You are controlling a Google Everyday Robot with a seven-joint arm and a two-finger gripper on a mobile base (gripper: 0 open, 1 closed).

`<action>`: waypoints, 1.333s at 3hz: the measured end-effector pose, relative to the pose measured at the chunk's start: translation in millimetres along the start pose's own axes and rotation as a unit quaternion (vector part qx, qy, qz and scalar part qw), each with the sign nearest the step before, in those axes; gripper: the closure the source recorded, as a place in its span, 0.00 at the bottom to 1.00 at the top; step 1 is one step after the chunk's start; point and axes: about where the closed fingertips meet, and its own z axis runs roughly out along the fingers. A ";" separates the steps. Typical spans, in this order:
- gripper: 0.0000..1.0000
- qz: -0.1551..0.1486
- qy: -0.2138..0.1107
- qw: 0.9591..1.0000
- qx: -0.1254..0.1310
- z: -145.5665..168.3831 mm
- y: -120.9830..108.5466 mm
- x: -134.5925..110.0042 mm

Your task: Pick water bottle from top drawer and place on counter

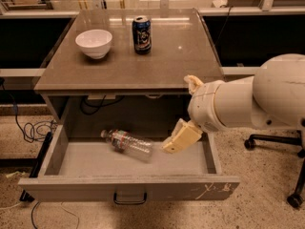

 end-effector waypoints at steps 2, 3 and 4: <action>0.00 0.035 0.013 0.999 -0.028 61.4 33.0 19.9; 0.00 0.055 0.022 0.998 -0.032 91.3 41.4 30.0; 0.00 0.103 0.021 0.994 -0.032 143.6 43.3 41.2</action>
Offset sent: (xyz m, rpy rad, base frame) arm 0.0037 0.0499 -0.1183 0.0292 0.1683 -0.0500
